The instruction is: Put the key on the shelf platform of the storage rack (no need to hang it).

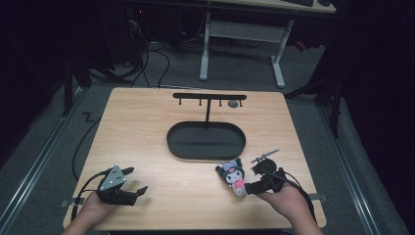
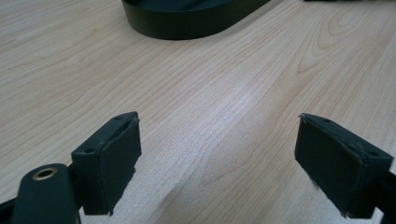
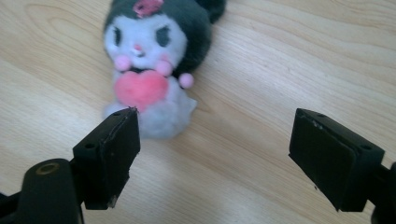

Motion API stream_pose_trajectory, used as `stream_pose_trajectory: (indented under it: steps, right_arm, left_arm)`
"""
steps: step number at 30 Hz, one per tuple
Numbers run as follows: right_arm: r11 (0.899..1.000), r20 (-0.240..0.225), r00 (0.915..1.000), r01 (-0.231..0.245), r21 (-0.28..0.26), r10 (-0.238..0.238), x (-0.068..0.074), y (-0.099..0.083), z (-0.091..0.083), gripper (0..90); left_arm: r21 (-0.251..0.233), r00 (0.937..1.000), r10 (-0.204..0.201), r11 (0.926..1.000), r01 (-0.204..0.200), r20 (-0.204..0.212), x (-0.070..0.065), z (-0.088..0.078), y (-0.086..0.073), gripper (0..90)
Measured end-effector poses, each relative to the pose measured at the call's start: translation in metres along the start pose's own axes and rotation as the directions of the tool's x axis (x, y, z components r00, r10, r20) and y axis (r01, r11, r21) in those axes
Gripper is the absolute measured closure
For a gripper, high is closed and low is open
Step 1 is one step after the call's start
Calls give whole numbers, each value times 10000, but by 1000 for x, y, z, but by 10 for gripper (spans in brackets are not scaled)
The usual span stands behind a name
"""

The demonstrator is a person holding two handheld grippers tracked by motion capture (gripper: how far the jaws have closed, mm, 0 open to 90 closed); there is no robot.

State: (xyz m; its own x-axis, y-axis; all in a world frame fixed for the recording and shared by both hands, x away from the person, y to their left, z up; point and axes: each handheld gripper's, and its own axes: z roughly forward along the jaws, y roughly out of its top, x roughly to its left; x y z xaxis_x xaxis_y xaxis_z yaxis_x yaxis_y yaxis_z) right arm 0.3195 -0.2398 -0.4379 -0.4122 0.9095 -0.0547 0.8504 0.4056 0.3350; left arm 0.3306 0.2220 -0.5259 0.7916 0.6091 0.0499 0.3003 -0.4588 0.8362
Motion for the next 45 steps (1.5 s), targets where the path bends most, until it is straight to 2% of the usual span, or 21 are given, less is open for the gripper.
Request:
stream_pose_trajectory:
  steps: [4,10,14,21,29,33,35,45]
  right_arm:
    - [10000,-64,10000,-40,-89,39,8,3,-2,142]
    - [9997,-210,9996,190,-172,-193,18,8,0,120]
    - [9995,-335,9991,259,-154,-264,25,9,3,50]
    - [9995,-459,9985,309,-66,-312,33,8,9,38]
    - [9993,-543,9979,365,50,-362,38,7,18,90]
    - [9992,-330,9988,365,163,-359,38,5,25,146]
    - [9996,-250,9996,114,268,-107,38,4,31,158]
    - [9992,-151,9996,252,320,-247,39,0,46,203]
  left_arm:
    - [-3,10000,-11,10000,11,12,0,0,0,154]
    - [5,10000,-3,10000,3,12,0,0,0,155]
    - [7,10000,6,10000,-6,21,0,0,0,155]
    - [8,10000,3,10000,-3,25,0,0,0,154]
    - [19,10000,7,10000,-7,37,0,0,0,155]
    - [21,10000,13,10000,-13,42,0,0,0,155]
    - [23,10000,15,10000,-15,44,0,0,0,154]
    - [17,10000,5,10000,-6,47,0,0,0,155]
